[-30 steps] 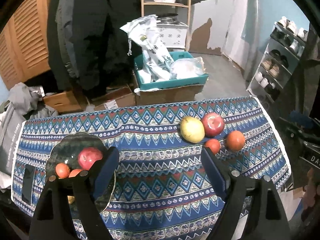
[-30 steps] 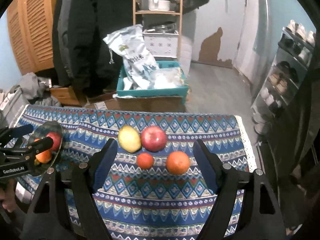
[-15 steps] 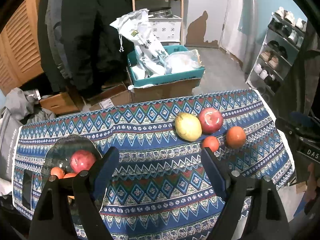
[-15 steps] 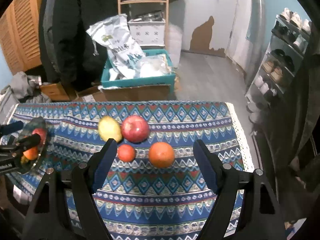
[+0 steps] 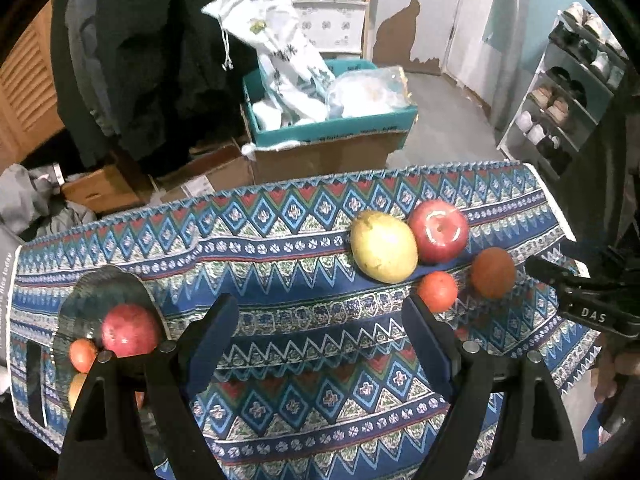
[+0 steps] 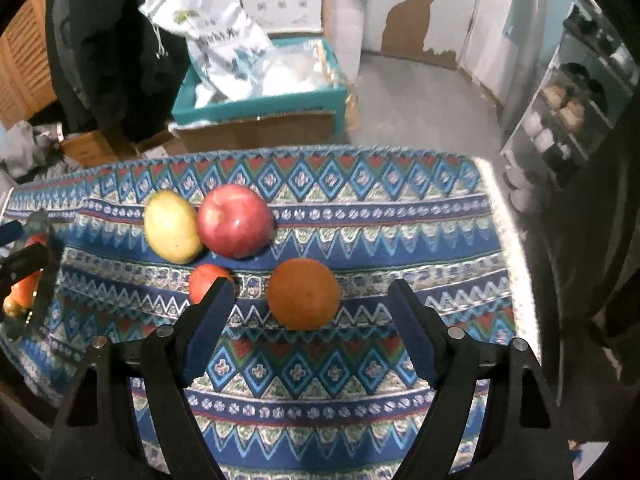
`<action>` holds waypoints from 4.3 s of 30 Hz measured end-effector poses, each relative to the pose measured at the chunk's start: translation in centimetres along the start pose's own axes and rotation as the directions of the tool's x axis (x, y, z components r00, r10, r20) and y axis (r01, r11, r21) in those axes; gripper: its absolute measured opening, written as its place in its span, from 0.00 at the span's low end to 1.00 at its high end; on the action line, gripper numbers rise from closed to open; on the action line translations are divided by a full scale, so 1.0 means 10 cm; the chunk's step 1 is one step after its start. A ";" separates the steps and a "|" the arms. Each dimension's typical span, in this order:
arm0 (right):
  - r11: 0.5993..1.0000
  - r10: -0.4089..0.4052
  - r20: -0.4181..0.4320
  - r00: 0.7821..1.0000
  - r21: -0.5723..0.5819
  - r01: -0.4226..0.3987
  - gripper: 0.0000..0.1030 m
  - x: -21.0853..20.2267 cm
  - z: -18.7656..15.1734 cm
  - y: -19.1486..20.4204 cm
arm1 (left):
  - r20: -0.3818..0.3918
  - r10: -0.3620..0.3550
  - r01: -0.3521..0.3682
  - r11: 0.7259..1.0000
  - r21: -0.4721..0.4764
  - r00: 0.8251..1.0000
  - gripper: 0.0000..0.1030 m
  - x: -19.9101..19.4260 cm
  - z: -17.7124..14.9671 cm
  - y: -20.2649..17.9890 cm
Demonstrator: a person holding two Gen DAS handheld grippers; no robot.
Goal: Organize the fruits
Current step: 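Close the left gripper on the pear while the right gripper closes on the orange, then carry the pear in the left gripper and the orange in the right gripper to the bowl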
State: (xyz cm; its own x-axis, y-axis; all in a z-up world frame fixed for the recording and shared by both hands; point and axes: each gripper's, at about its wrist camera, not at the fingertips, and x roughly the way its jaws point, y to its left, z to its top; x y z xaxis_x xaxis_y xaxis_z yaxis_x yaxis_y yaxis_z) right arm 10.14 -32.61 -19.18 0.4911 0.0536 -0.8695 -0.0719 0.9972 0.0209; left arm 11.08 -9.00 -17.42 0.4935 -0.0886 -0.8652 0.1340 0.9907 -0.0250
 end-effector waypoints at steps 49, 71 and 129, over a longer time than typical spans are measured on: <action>0.995 0.043 -0.118 0.992 0.092 -0.032 0.64 0.89 -0.17 -0.19 | -0.186 -0.091 0.116 0.985 0.126 0.978 0.83 1.29 0.37 -0.59; 0.996 0.041 -0.091 0.995 0.077 -0.034 0.64 0.86 -0.16 -0.15 | -0.159 -0.164 0.185 0.974 0.127 0.974 0.70 1.44 0.33 -0.56; 0.971 0.200 0.231 0.952 -0.175 -0.161 0.64 -1.12 0.03 1.27 | 0.151 -0.114 0.105 0.992 0.065 0.982 0.70 -0.95 -0.22 0.61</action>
State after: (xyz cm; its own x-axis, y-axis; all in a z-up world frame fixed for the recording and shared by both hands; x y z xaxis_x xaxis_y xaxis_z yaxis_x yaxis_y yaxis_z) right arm 4.04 -20.56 -9.05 0.6536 0.2625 -0.7098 -0.3012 0.9507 0.0741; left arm 5.35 -1.94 -10.47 0.5991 -0.2155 -0.7711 0.2408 0.9670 -0.0832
